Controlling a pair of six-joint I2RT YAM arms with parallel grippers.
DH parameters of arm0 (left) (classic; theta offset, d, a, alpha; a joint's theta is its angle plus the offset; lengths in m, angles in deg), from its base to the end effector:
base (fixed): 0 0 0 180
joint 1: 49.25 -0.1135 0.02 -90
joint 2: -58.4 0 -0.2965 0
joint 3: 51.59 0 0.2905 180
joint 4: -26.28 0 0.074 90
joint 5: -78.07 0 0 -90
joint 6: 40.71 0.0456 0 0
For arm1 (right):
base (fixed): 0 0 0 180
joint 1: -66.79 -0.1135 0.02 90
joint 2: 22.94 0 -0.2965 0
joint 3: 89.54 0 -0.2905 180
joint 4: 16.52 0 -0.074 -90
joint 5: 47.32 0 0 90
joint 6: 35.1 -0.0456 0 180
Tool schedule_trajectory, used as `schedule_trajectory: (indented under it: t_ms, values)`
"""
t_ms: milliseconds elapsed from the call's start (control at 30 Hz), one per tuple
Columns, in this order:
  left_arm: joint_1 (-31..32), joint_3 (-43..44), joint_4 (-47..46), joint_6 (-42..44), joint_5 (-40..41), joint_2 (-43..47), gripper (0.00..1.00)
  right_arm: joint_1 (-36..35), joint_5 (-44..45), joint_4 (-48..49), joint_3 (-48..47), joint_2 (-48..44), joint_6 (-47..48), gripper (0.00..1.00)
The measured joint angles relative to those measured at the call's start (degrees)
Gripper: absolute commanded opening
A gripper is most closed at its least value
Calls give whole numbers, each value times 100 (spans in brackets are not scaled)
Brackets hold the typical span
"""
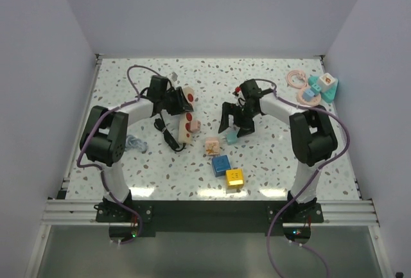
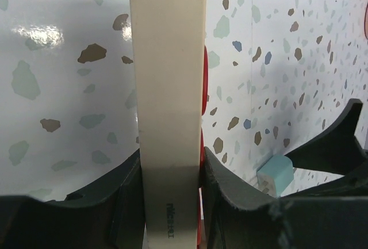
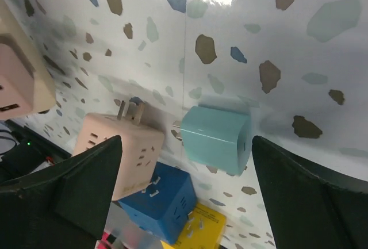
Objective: Pull the plug off the socket
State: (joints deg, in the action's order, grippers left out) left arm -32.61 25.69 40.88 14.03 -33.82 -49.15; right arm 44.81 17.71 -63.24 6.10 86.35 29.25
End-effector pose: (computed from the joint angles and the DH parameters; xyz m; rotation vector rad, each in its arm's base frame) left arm 0.4193 -0.1431 0.1677 -0.2023 2.4528 -0.8727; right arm 0.3801 0.1742 0.1614 -0.0109 2.9260 0.7831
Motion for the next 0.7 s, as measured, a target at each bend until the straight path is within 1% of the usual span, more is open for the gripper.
schedule_trajectory:
  t_ms: [167,267,433,700]
  values:
    - [52,4,-9,2,2,0,0,-2,479,-380,-673,-302,11,99]
    - [76,20,-9,0,2,0,0,-2,601,-396,-988,-597,15,99]
    - [114,118,-7,-9,-11,0,0,-90,146,-258,-1248,-789,35,98]
    - [195,289,-22,-42,-37,0,0,-750,-313,20,-1292,-269,-151,93]
